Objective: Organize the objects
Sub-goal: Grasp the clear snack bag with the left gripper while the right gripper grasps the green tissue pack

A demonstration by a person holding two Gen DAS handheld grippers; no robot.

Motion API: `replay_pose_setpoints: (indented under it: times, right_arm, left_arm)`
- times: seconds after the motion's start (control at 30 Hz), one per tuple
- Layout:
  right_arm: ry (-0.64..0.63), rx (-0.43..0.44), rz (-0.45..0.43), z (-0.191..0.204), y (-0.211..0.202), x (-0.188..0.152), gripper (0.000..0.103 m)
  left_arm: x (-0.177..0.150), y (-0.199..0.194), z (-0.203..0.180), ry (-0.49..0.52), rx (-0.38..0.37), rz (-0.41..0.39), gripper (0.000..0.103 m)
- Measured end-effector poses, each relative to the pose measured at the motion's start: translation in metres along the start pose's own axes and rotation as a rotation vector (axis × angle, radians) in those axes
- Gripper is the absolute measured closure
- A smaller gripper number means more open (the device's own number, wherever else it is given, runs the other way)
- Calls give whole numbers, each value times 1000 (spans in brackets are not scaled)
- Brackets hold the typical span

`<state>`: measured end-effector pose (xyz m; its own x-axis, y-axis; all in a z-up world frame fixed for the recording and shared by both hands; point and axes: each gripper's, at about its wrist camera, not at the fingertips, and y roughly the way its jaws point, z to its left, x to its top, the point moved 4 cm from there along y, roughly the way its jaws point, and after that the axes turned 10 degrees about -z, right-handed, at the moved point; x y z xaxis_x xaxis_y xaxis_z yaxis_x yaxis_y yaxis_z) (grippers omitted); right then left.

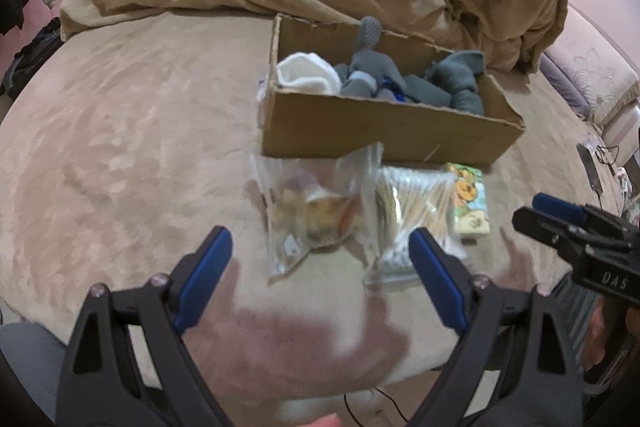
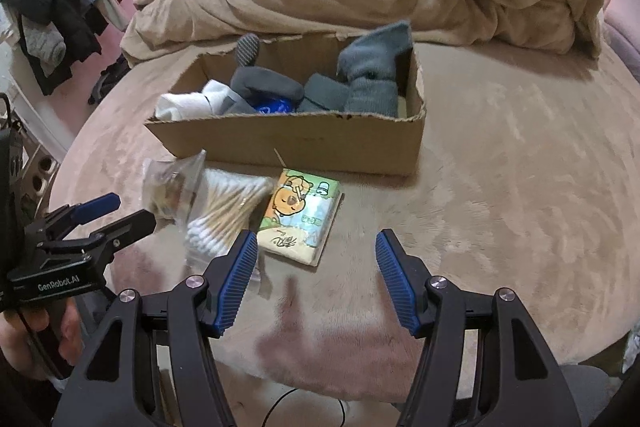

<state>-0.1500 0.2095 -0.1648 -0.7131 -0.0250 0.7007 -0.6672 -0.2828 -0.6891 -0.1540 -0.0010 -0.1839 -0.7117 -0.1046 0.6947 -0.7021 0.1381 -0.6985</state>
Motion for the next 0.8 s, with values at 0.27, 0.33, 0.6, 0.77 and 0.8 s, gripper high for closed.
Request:
replay_pose_setpoints:
  times: [0.27,0.33,0.6,0.77,0.8]
  right_arm:
    - [-32,-15,33,2,32,-3,38]
    - [-22,-2,44,3,38,-4,38]
    - [-45,18,76,16,60,-5,38]
    - [-59,-5,79,17,65,-6,46]
    - [-55,-4,79,16,64,-6,48]
  left_arm:
    - [1,31,1,13,15,29,12]
    - [1,37,2,15,21,32,12]
    - [-4,45,7,44,18,27,17]
    - [-4,40,6,48,15,12,40]
    - [-4,39,6,46,14,11,40]
